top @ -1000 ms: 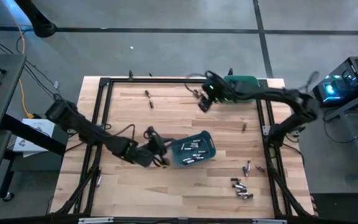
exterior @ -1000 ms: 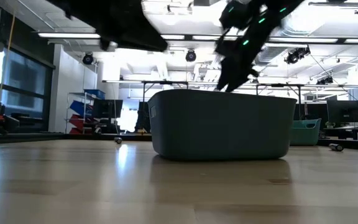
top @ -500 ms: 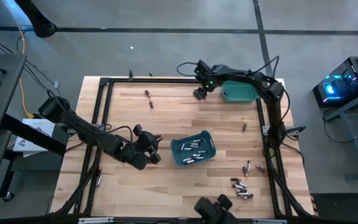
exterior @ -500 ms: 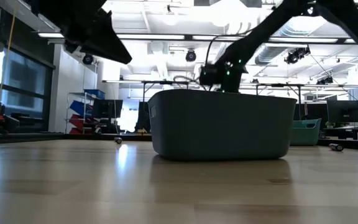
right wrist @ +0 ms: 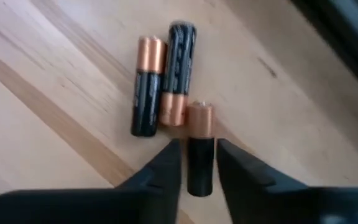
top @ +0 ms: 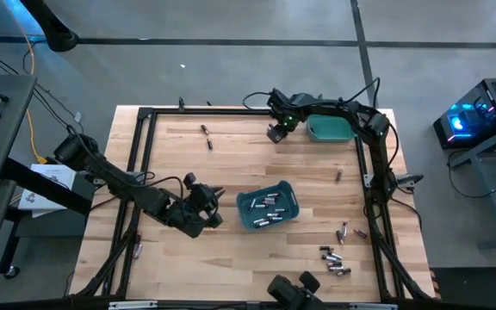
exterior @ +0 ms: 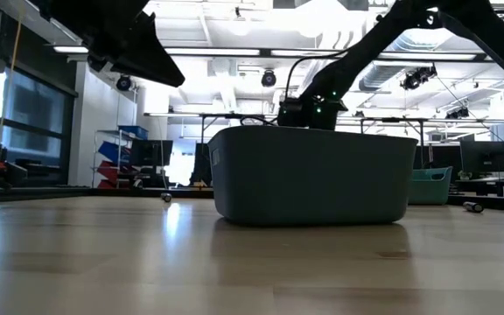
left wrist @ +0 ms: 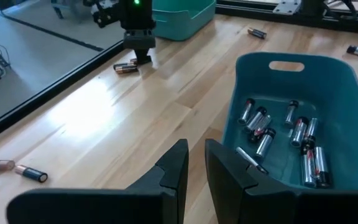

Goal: Sort batteries
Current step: Put the black battery into the green bin

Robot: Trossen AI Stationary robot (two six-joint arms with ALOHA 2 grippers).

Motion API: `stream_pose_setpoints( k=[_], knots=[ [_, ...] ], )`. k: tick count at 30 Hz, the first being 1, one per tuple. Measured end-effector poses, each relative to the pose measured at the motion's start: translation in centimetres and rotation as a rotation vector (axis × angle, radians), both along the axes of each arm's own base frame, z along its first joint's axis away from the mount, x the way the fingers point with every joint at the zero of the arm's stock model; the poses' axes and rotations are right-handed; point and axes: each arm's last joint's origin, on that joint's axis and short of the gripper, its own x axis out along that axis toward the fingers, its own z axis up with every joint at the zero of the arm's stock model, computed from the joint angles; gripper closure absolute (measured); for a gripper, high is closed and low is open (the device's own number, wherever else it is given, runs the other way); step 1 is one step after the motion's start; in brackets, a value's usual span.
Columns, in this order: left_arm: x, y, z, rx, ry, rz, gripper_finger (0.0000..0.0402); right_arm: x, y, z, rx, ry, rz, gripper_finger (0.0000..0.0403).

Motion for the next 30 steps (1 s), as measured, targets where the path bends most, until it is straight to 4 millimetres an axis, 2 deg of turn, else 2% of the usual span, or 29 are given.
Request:
stream_pose_setpoints(
  k=[5,9,12,16,20,22,25,28,30],
  knots=[
    [0.0,0.0,0.0,0.005,0.003,-0.002,0.0355,-0.2,0.2,-0.4,0.004,0.005,0.000,0.0384],
    [0.0,-0.1,0.0,-0.006,-0.007,0.000,0.0355,-0.6,0.6,0.7,0.006,0.000,-0.023,0.0381],
    [-0.1,-0.2,0.0,-0.009,-0.009,-0.004,0.0355,-0.9,1.3,3.8,-0.036,-0.052,-0.014,0.0383],
    [-0.1,-0.3,0.0,-0.012,-0.013,-0.008,0.0355,-2.2,3.4,8.7,-0.075,-0.096,0.030,0.0388],
    [-0.1,-0.4,0.1,-0.019,-0.020,-0.004,0.0355,-4.8,5.0,13.8,-0.131,-0.173,0.037,0.0388],
    [-0.1,-0.3,0.1,-0.016,-0.022,-0.001,0.0355,-7.0,4.8,14.7,-0.144,-0.197,-0.027,0.0388],
    [-0.1,-0.3,0.1,-0.012,-0.025,0.003,0.0355,-10.8,3.4,13.7,-0.136,-0.197,-0.212,0.0388],
    [-0.1,-0.3,0.1,-0.011,-0.025,0.004,0.0355,-14.0,2.2,10.4,-0.070,-0.180,-0.397,0.0388],
    [-0.1,-0.4,0.1,-0.012,-0.027,0.002,0.0355,-15.2,1.6,8.0,-0.012,-0.188,-0.466,0.0388]
  ],
)
